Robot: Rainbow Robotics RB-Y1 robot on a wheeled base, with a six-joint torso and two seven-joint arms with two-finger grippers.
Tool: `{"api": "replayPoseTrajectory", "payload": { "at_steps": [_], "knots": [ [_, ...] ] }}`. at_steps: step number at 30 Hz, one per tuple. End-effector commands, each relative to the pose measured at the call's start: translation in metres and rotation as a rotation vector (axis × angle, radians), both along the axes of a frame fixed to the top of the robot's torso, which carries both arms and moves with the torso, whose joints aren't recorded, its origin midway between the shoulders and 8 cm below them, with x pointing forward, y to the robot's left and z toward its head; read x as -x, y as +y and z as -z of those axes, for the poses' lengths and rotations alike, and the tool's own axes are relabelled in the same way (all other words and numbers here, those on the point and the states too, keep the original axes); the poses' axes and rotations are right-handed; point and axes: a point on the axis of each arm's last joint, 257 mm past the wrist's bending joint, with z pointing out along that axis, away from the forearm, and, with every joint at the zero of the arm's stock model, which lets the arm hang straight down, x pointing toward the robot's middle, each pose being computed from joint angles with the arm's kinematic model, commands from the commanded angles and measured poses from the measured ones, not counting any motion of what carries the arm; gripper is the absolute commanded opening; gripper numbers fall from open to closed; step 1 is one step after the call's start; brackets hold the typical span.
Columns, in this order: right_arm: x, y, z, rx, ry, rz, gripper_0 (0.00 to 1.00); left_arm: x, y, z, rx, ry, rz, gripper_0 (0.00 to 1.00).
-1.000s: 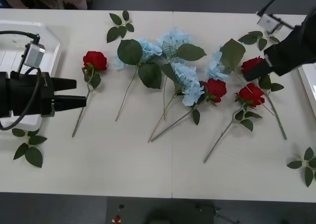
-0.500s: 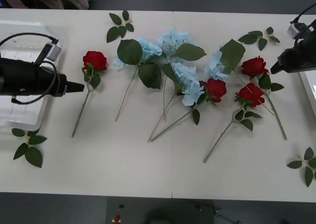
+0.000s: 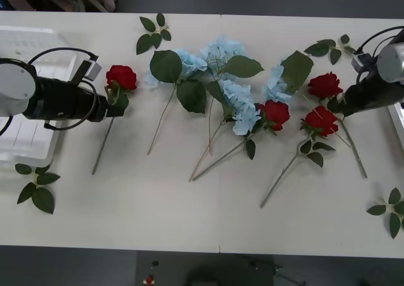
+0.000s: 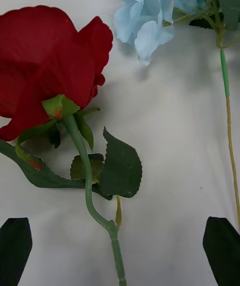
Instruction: Put the red flowers into the right box and the blue flowers into the left box
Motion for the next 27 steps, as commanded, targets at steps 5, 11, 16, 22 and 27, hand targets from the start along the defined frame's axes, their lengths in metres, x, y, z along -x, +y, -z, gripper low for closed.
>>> {"api": "replayPoseTrajectory", "payload": {
  "at_steps": [5,11,16,22,27],
  "knots": [
    [-0.039,0.035,0.003,-0.007,-0.094,-0.008,1.00,-0.022,-0.009,-0.004,-0.051,-0.009,-0.006,1.00],
    [-0.044,0.033,0.009,-0.008,-0.103,0.021,0.51,-0.025,-0.010,0.003,-0.105,-0.017,0.008,1.00],
    [-0.046,0.026,0.012,-0.025,-0.119,0.051,0.00,-0.026,-0.011,0.008,-0.138,-0.028,0.015,0.57],
    [-0.050,0.024,0.007,-0.058,-0.140,0.077,0.00,-0.027,-0.010,0.009,-0.151,-0.031,0.017,0.00],
    [-0.055,0.020,-0.007,-0.068,-0.159,0.085,0.00,-0.027,-0.007,0.009,-0.162,-0.033,0.015,0.00]
  ]
}}
